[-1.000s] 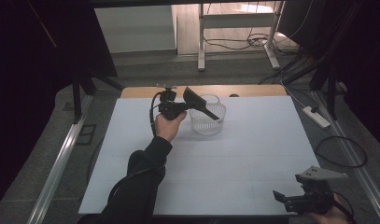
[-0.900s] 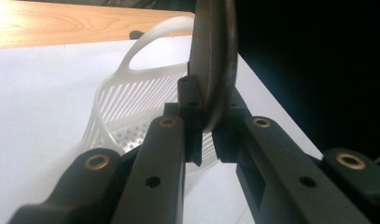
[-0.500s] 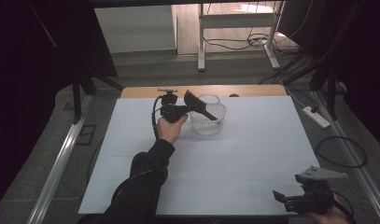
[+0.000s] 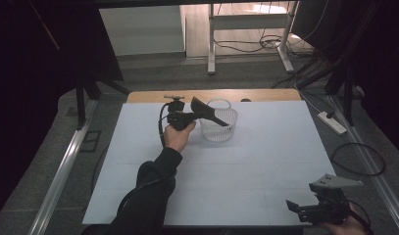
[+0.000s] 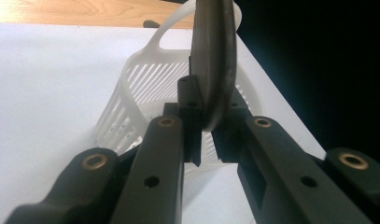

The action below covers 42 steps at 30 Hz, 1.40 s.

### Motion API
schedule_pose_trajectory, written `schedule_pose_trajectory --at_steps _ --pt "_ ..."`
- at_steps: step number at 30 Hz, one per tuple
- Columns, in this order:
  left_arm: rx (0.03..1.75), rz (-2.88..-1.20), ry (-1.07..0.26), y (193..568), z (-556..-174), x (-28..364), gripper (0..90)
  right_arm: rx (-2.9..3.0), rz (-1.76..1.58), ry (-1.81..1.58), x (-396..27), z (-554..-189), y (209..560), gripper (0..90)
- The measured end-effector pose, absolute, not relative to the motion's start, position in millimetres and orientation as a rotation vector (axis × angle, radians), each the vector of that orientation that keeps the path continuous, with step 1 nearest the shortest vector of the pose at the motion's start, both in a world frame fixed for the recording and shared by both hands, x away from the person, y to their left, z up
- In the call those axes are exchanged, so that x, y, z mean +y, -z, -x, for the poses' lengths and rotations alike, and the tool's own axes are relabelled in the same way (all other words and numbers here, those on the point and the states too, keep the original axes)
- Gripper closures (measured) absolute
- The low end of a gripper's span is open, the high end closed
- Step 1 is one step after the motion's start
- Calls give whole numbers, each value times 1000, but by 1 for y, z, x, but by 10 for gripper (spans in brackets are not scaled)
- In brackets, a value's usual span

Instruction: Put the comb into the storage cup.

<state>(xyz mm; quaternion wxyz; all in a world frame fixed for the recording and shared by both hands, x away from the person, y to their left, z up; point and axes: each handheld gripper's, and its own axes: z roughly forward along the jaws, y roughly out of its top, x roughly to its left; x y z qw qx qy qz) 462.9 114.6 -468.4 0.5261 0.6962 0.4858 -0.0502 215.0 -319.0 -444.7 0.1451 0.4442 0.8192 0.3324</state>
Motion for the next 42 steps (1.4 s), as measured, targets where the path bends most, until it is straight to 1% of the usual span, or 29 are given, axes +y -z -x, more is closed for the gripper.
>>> schedule_pose_trajectory --at_steps 11,14,19,28,42 --pt "1180 -1704 72 469 -462 114 754 2363 -1283 -953 -319 -215 445 25" --pt "1174 -1709 61 468 -462 114 711 2364 -1283 -953 -319 -215 445 26" --pt "1168 -1723 28 465 -461 115 677 2365 -1285 -954 -319 -216 445 27" --pt "1164 -1771 -52 462 -459 114 561 2369 -1285 -951 -319 -216 445 27" --pt "1154 -1824 -100 467 -460 112 455 2372 -1286 -950 -319 -216 445 27"
